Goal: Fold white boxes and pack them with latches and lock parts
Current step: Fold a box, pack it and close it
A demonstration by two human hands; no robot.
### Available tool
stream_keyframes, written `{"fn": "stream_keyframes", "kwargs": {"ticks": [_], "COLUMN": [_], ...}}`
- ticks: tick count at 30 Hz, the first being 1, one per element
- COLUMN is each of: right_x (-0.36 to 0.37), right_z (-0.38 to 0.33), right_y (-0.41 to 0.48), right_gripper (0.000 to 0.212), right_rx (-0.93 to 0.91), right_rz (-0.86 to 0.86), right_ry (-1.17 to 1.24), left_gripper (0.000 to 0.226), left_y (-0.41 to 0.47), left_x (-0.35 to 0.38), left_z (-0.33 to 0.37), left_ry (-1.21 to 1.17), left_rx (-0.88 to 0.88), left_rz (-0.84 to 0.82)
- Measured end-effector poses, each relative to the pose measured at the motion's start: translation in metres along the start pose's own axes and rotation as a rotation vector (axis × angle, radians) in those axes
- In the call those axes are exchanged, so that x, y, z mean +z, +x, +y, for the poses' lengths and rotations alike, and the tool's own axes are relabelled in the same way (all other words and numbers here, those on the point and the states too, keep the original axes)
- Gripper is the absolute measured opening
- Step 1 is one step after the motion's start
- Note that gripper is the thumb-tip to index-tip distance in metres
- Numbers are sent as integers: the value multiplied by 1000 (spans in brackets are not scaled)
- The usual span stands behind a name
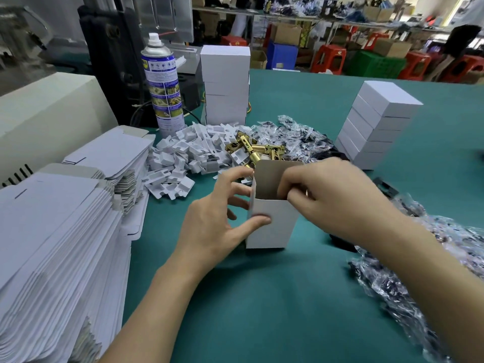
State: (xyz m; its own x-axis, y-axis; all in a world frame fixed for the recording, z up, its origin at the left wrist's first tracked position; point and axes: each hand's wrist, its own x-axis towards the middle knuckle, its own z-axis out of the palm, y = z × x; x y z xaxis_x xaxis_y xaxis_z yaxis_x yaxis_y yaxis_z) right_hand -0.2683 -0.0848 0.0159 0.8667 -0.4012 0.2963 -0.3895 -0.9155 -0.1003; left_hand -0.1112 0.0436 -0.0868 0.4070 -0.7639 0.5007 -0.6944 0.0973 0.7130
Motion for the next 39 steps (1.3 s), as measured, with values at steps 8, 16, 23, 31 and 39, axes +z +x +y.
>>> {"fn": "stream_keyframes", "kwargs": {"ticks": [8, 16, 23, 31, 39], "right_x": [50, 88, 89, 86, 87], "right_z": [11, 1, 7, 12, 2], "right_y": [-12, -24, -30, -32, -33], "right_gripper": [8, 18, 23, 24, 21], "right_rx": [286, 276, 182, 132, 108], "right_rz": [607, 651, 502, 445, 462], "right_ry": [779, 1035, 1013, 1094, 1290], "left_gripper": [66, 54, 28, 20, 21], "left_y": [-2, -2, -1, -1, -3], "left_x": [4, 6, 6, 8, 10], "left_z": [-7, -9, -3, 18, 23], "left_ry": [-26, -9, 0, -18, -100], "left_rx": [13, 71, 129, 163, 180], "left_rz": [60, 93, 104, 165, 212]}}
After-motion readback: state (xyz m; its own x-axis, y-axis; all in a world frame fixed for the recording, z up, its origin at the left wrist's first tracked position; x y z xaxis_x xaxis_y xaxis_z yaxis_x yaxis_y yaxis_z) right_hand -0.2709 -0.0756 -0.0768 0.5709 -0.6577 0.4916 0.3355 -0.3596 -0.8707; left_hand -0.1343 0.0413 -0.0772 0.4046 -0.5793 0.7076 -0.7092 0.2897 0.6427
